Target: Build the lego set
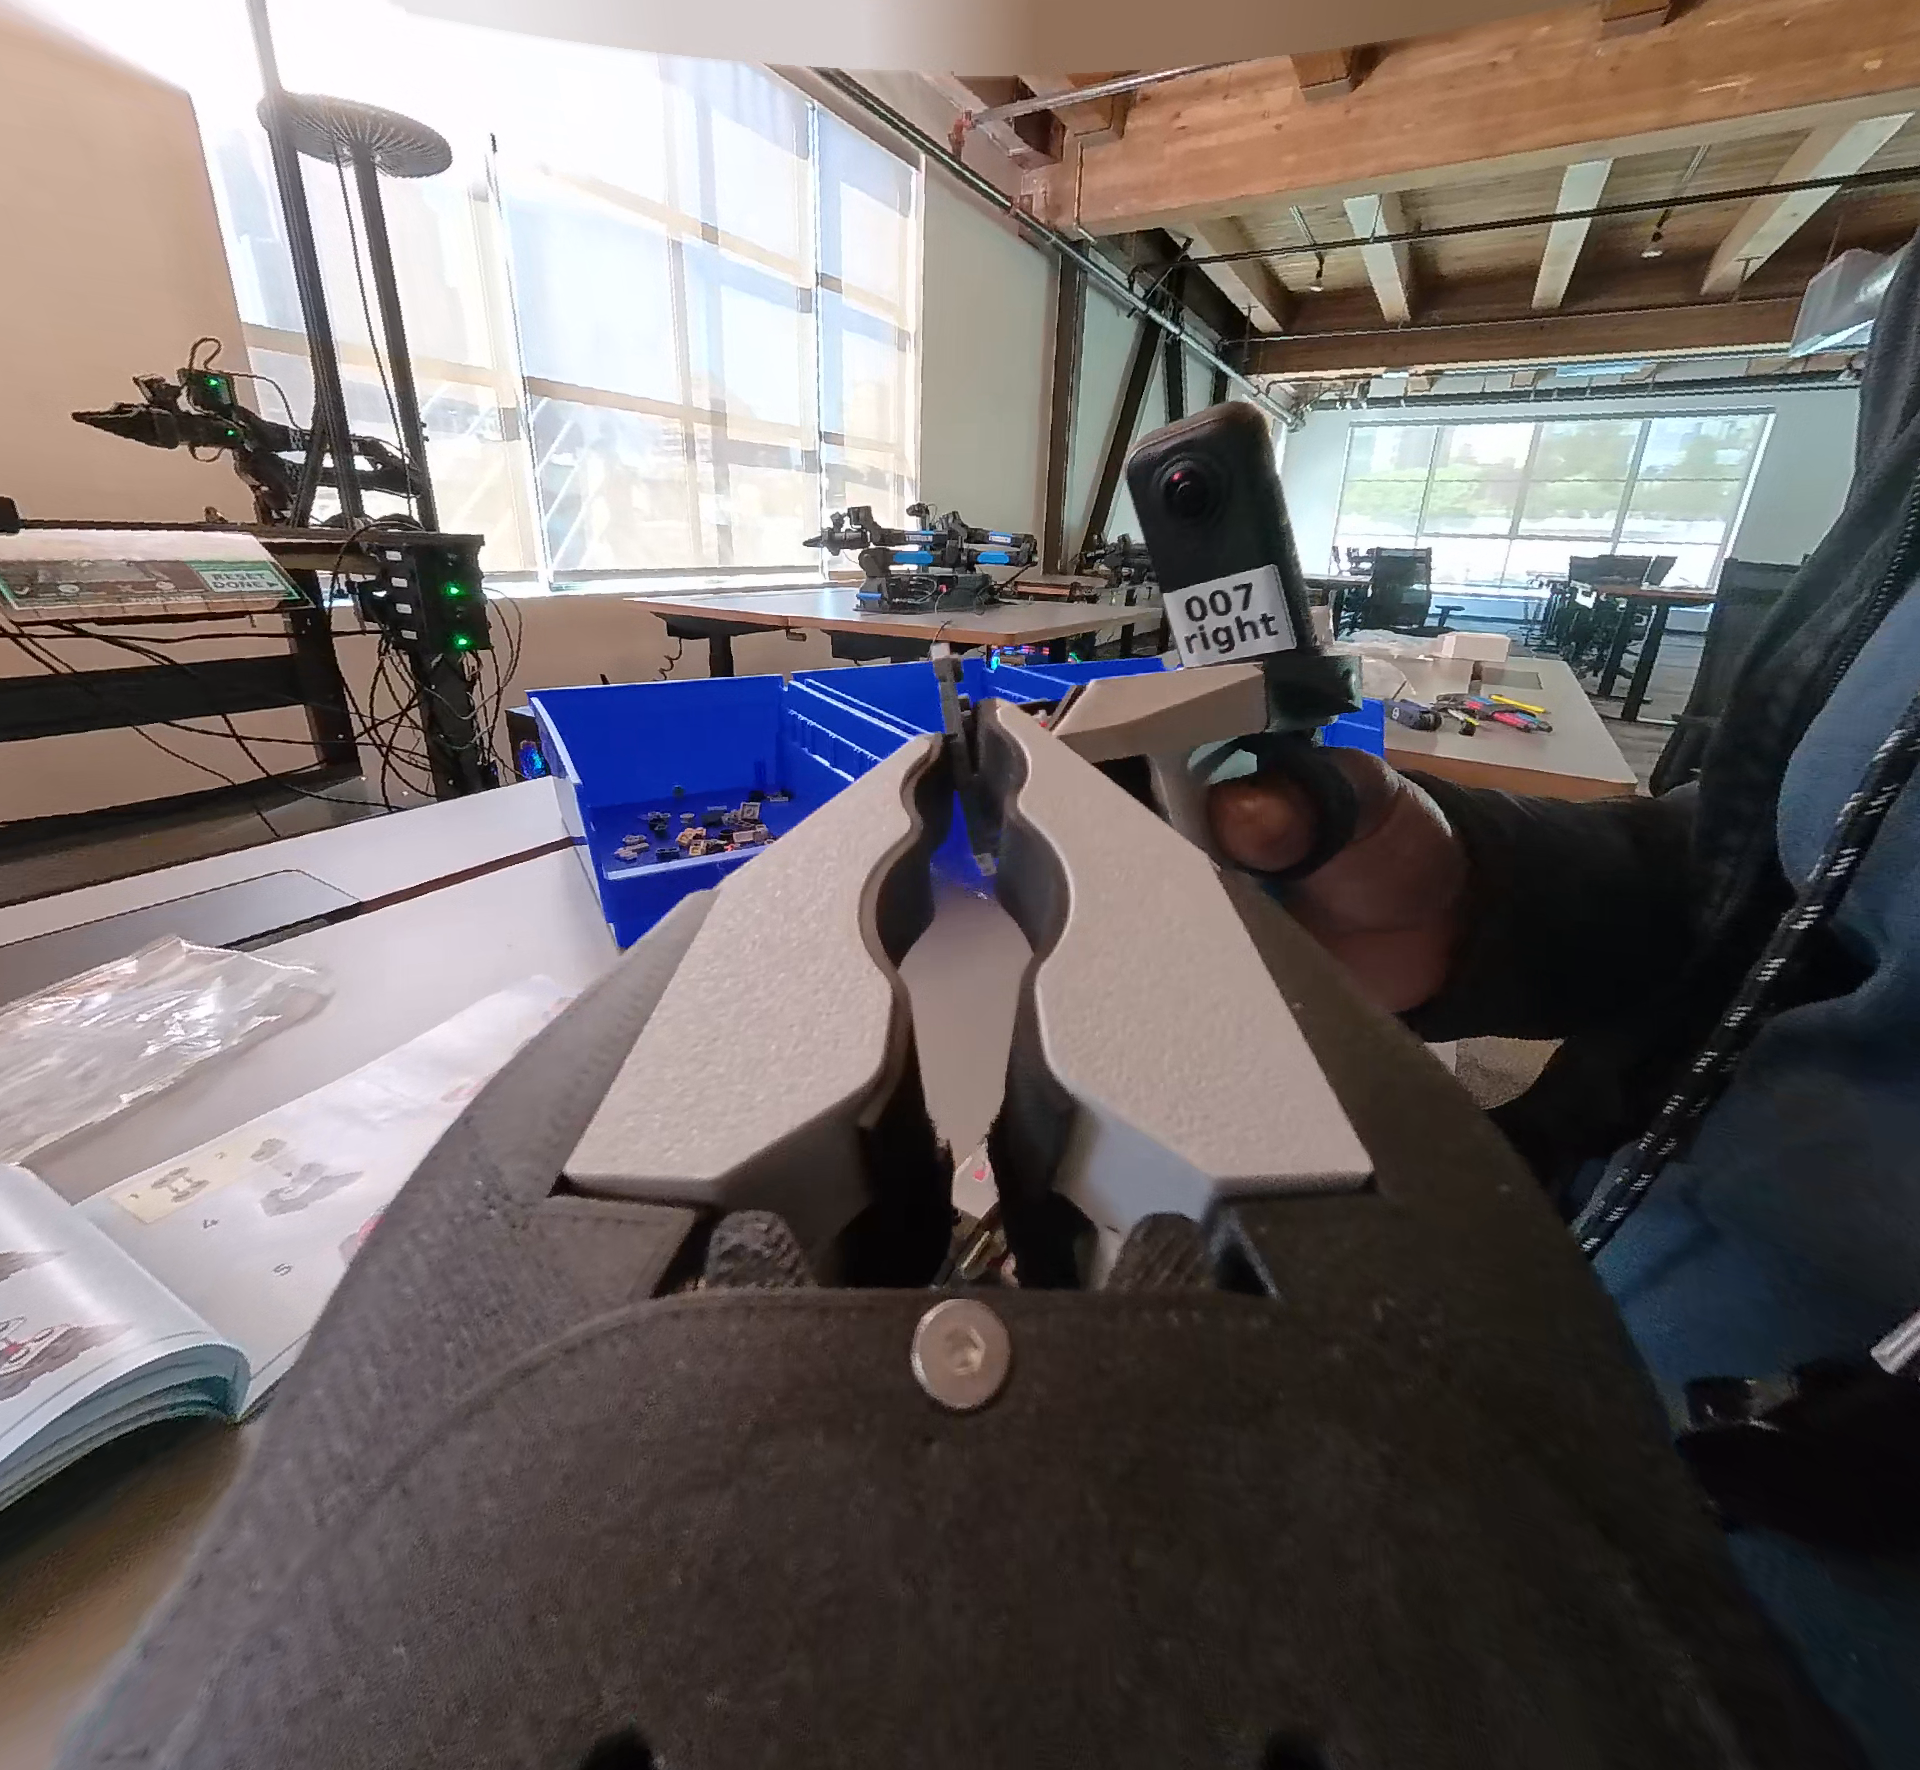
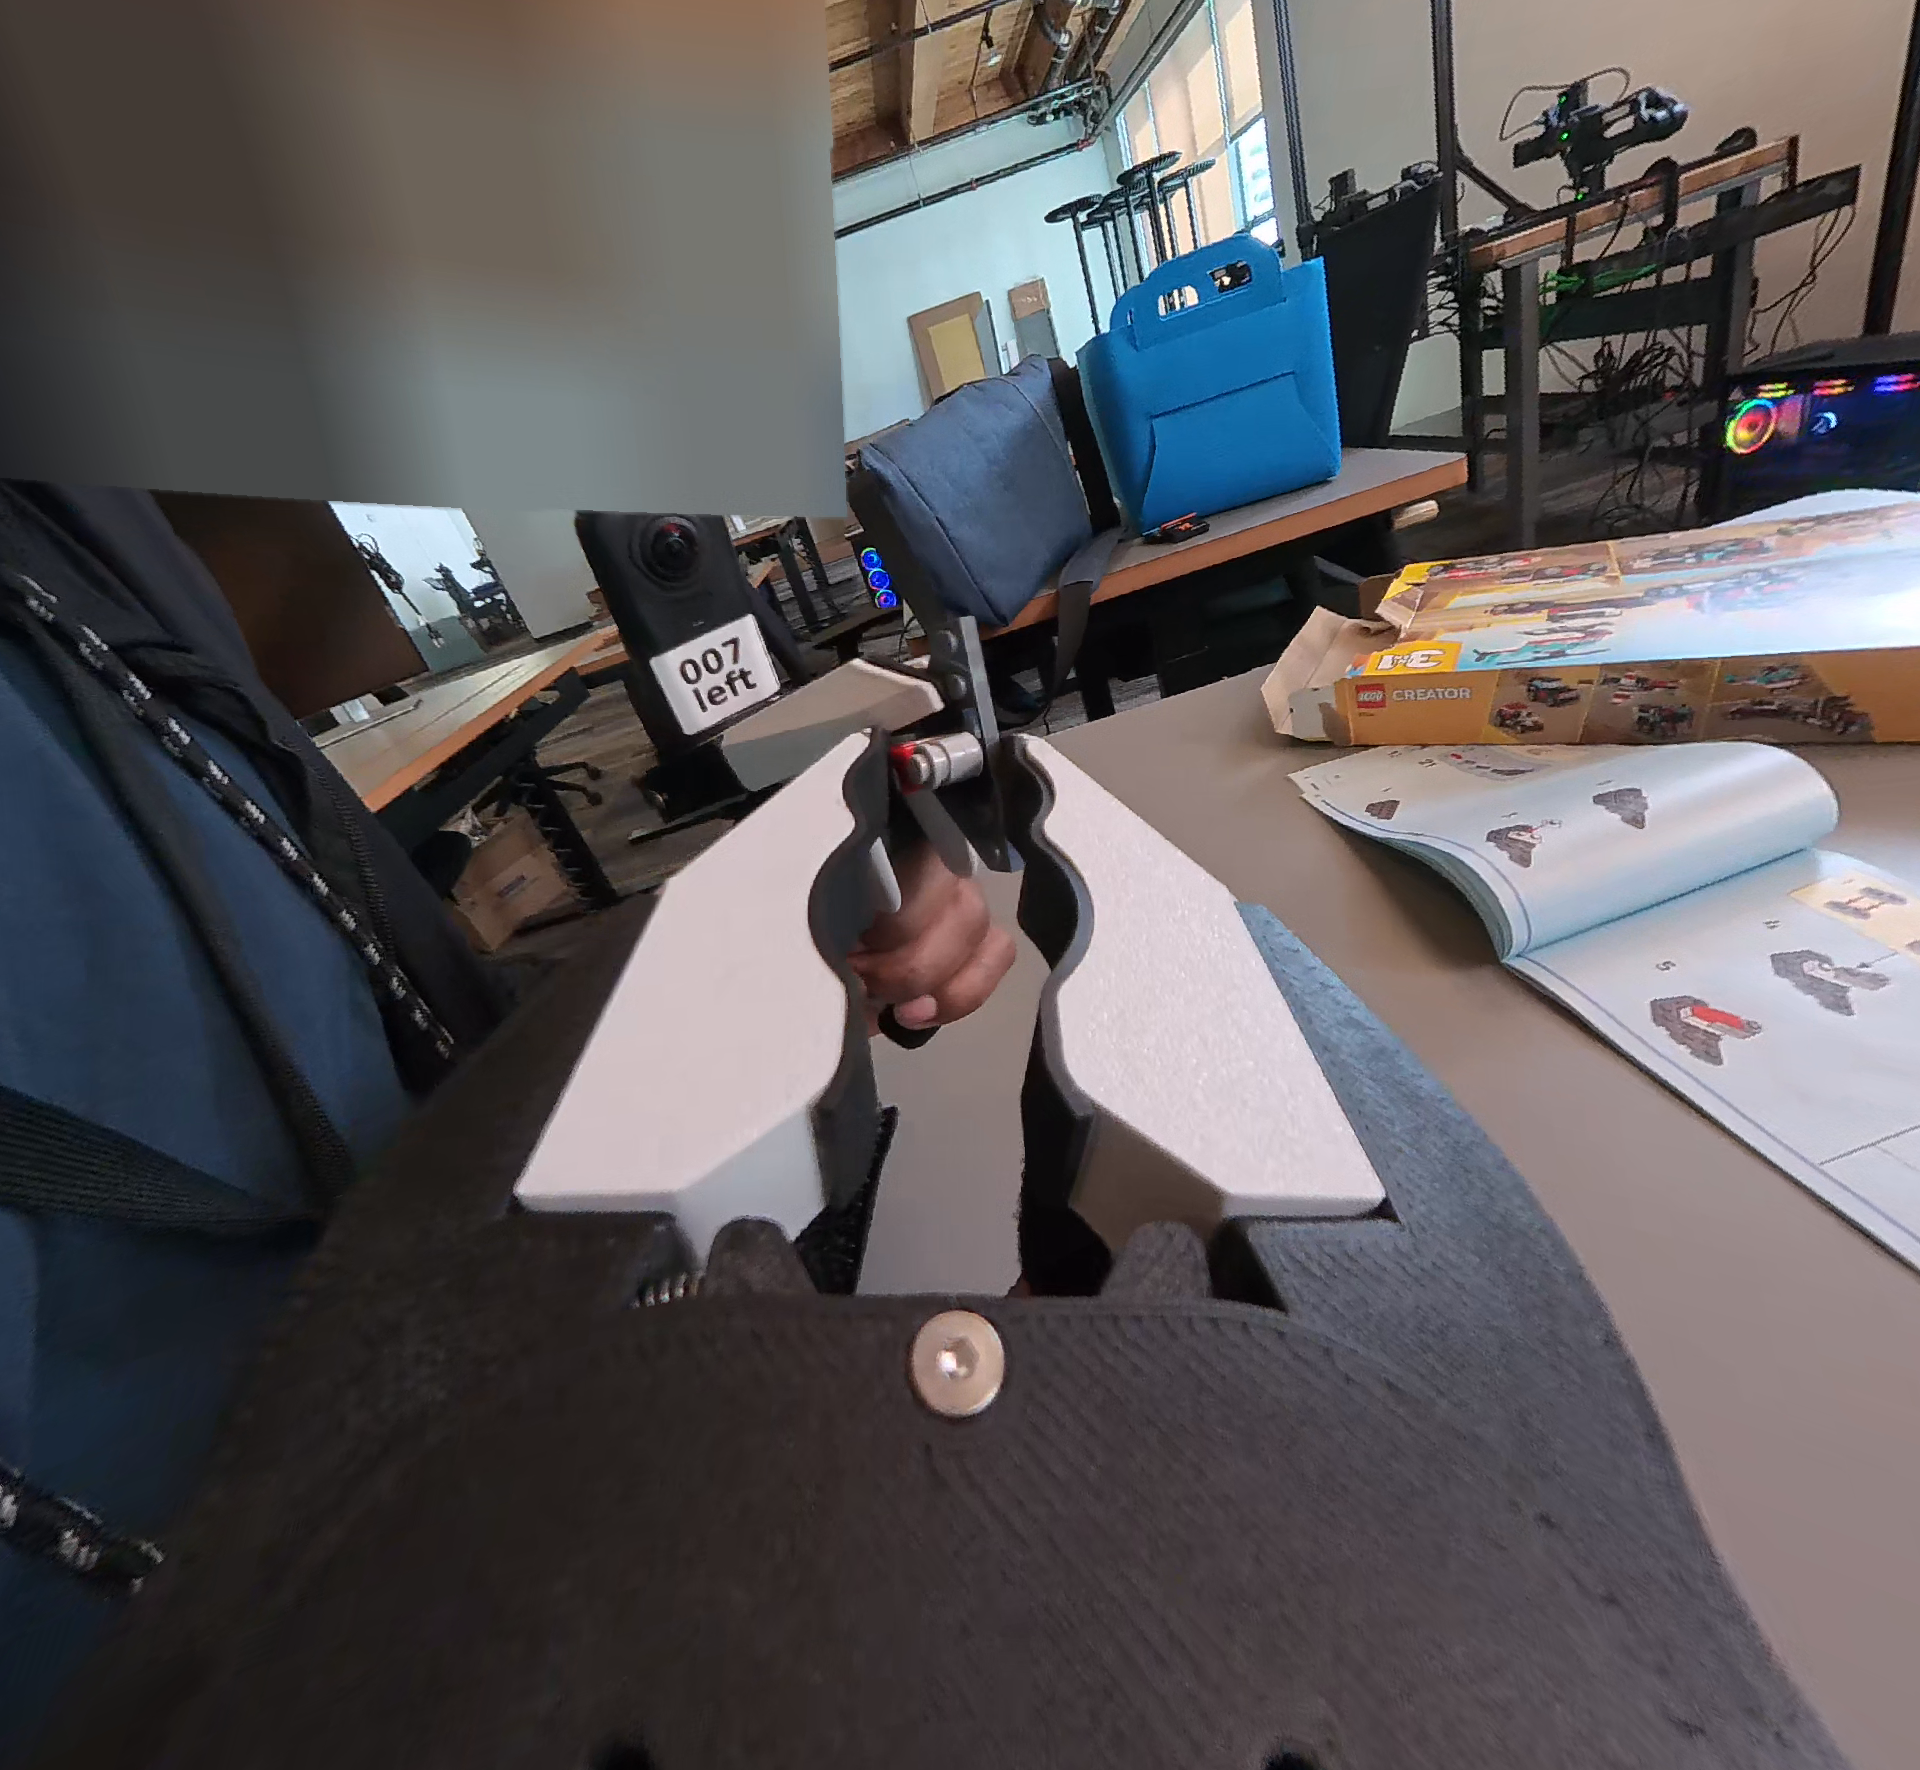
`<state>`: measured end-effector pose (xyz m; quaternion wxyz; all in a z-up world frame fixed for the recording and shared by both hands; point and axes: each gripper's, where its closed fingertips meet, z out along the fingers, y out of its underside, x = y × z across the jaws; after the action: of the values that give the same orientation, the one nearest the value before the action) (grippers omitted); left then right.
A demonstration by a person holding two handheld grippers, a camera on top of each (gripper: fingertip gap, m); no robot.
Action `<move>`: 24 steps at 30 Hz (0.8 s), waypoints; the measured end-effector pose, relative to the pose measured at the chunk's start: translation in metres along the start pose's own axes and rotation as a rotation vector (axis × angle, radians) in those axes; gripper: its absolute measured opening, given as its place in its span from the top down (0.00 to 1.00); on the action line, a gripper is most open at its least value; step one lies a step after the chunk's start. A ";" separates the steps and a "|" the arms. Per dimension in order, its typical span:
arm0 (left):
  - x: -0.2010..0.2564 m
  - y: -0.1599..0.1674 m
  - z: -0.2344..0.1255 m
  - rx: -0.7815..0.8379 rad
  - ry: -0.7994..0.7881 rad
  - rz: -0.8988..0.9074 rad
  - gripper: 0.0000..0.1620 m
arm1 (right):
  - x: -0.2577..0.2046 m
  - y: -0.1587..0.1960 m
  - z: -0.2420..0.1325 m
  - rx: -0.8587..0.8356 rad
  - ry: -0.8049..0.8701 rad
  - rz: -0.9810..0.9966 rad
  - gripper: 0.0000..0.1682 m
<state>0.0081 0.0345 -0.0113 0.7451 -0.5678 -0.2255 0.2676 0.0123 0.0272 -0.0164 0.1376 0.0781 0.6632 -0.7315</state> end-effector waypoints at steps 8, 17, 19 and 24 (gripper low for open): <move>0.001 -0.002 0.000 0.005 0.000 0.006 0.98 | -0.002 -0.001 0.000 -0.002 -0.004 -0.001 0.87; 0.002 -0.004 -0.001 0.015 0.011 -0.001 0.98 | -0.005 -0.003 0.001 0.003 -0.015 -0.013 0.88; 0.002 -0.004 -0.001 0.015 0.011 -0.001 0.98 | -0.005 -0.003 0.001 0.003 -0.015 -0.014 0.88; 0.003 -0.005 -0.002 0.020 0.019 0.001 0.98 | -0.007 -0.003 0.002 0.006 -0.020 -0.018 0.88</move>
<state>0.0121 0.0341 -0.0069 0.7528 -0.5629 -0.2152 0.2647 0.0179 0.0260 -0.0110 0.1375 0.0654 0.6603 -0.7354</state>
